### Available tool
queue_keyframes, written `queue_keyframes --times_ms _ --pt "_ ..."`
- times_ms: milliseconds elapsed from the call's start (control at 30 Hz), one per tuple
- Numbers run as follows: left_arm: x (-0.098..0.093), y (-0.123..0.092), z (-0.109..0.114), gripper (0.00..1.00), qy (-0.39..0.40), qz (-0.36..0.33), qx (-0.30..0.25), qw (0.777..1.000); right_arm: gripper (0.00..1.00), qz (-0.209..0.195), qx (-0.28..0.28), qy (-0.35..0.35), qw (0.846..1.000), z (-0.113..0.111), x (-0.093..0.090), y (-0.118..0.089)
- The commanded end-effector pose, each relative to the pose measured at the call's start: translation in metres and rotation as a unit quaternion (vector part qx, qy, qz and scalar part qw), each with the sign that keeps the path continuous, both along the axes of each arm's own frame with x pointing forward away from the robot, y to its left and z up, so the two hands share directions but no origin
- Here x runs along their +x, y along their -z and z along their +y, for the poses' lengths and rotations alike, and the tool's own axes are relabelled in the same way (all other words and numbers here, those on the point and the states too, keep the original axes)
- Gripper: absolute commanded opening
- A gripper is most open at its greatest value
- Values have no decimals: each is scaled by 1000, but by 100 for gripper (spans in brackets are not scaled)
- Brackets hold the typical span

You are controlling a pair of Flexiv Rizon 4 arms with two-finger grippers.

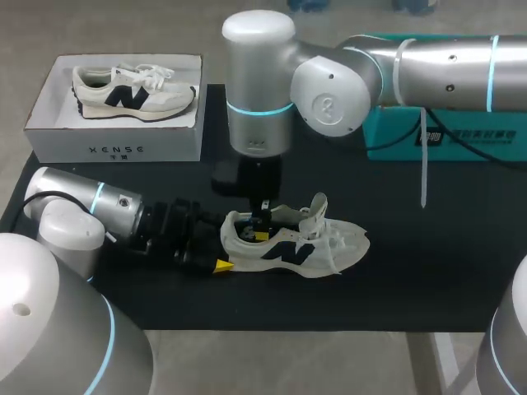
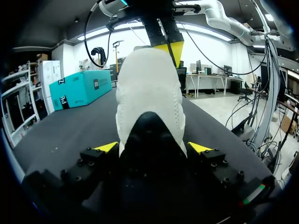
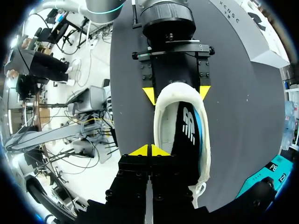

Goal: Take the shoe out of the shoebox, open the shoe tongue, remove and reinsert the insole, then place the shoe into the shoebox

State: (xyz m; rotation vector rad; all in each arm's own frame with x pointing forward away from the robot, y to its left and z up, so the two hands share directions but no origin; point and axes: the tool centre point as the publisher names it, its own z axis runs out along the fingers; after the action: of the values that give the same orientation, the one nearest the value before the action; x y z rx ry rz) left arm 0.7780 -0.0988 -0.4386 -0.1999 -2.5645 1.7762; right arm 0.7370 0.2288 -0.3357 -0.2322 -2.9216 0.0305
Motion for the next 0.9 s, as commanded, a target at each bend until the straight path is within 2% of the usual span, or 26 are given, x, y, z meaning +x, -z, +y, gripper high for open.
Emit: queue_keyframes --times_ms 33,533,900 --pt "-2 2 0 0 -1 -1 1 1000 0 -10 -13 0 1000 -6 5 -4" --pt "-2 2 0 0 -1 -1 1 1000 0 -44 -12 -5 999 -35 38 11" --pt "-2 2 0 0 -1 -1 1 1000 0 -54 -15 -15 998 -31 58 25"
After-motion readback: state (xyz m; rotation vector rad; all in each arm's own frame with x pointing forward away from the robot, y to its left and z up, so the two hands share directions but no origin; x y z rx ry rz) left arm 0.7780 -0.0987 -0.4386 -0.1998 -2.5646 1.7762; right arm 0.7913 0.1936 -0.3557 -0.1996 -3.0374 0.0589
